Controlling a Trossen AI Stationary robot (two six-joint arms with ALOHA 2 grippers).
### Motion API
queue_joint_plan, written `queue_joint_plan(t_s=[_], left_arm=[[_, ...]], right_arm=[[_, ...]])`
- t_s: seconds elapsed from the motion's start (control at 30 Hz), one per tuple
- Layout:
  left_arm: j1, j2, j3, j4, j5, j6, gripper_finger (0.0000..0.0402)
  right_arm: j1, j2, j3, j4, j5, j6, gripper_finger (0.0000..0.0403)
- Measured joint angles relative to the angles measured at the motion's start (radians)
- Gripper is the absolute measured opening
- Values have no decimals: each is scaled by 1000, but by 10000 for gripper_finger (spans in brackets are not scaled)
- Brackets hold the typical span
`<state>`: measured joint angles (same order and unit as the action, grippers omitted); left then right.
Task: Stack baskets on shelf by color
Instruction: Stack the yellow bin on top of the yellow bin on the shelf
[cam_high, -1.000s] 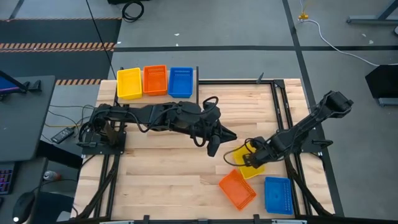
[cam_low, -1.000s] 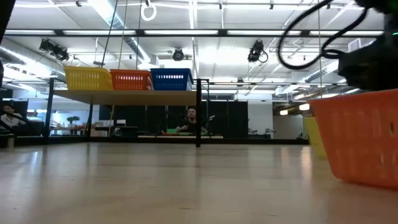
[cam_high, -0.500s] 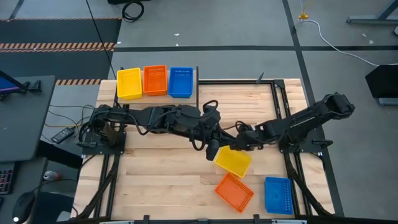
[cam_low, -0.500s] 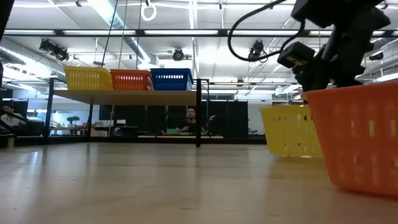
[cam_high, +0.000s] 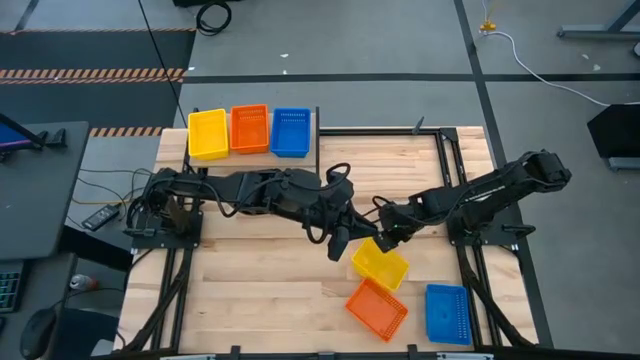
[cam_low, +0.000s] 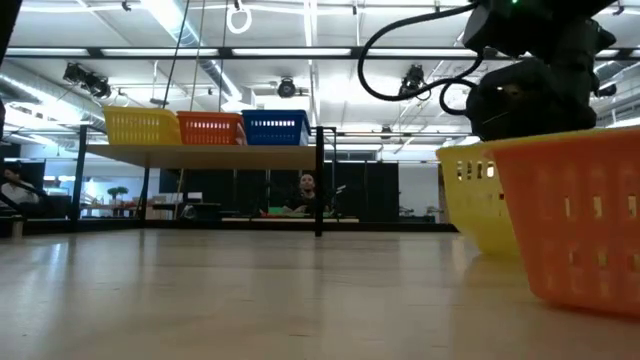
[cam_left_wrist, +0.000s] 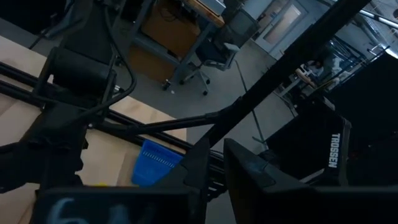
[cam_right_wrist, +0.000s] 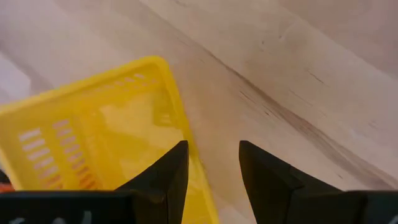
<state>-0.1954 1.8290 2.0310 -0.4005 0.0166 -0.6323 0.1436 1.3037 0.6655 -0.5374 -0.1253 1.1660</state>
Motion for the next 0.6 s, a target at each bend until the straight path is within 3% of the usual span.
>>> queue_joint_plan(t_s=[0.27,0.6], left_arm=[[14,0,0,-13,0,-1,52],[25,0,0,-32,1,-1,52]], right_arm=[[-4,-91,0,-58,-3,-119,148],[70,-218,0,-72,-7,-88,148]])
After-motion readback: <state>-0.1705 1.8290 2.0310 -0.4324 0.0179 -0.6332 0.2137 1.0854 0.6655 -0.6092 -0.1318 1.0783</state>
